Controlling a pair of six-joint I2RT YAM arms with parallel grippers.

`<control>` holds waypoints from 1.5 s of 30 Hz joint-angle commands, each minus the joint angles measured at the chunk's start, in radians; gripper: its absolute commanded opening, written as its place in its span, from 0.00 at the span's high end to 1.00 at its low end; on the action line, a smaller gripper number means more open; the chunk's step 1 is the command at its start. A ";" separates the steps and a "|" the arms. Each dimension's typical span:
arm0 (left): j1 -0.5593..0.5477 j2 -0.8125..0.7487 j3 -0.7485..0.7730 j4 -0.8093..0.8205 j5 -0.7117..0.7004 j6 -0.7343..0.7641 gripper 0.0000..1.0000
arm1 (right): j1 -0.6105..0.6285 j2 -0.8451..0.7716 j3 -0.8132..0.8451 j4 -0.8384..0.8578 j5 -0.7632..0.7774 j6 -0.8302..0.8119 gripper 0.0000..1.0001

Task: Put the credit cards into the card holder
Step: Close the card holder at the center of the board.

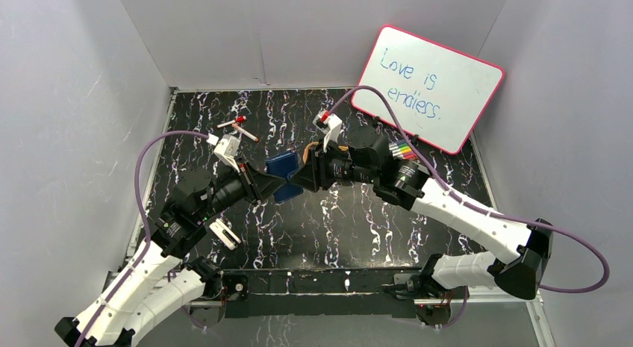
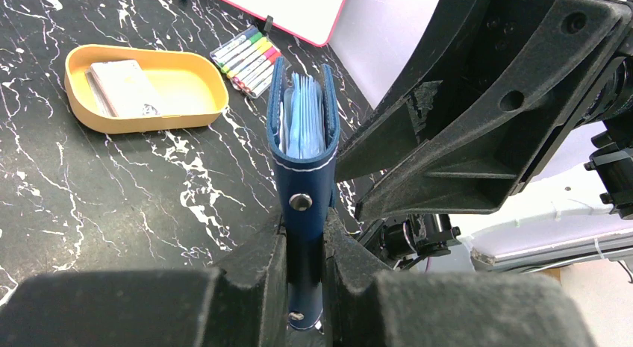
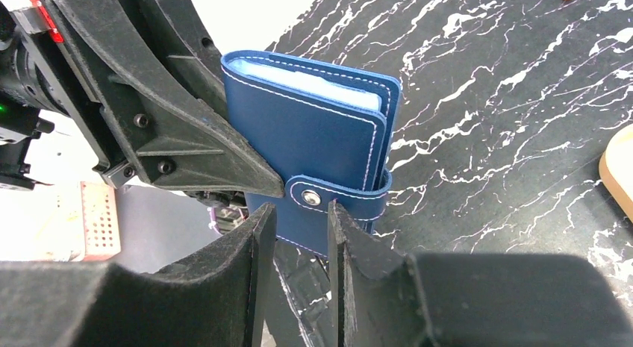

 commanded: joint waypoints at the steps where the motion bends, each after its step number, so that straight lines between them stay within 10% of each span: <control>1: -0.004 -0.026 0.043 0.030 0.020 0.003 1.00 | 0.000 -0.045 -0.004 0.035 0.055 -0.017 0.60; 11: -0.004 -0.064 0.044 0.023 0.070 -0.008 1.00 | -0.013 -0.138 -0.070 0.091 0.056 -0.088 0.52; 23: -0.003 -0.091 0.004 0.251 0.462 -0.079 1.00 | -0.050 -0.248 -0.163 0.305 -0.220 -0.104 0.41; 33: -0.004 -0.065 -0.040 0.371 0.508 -0.127 1.00 | -0.051 -0.242 -0.198 0.385 -0.368 -0.039 0.54; 38: -0.003 -0.039 -0.042 0.391 0.533 -0.142 1.00 | -0.052 -0.224 -0.218 0.448 -0.402 0.005 0.82; 45: -0.004 -0.047 -0.046 0.344 0.549 -0.124 0.48 | -0.050 -0.242 -0.231 0.465 -0.336 0.010 1.00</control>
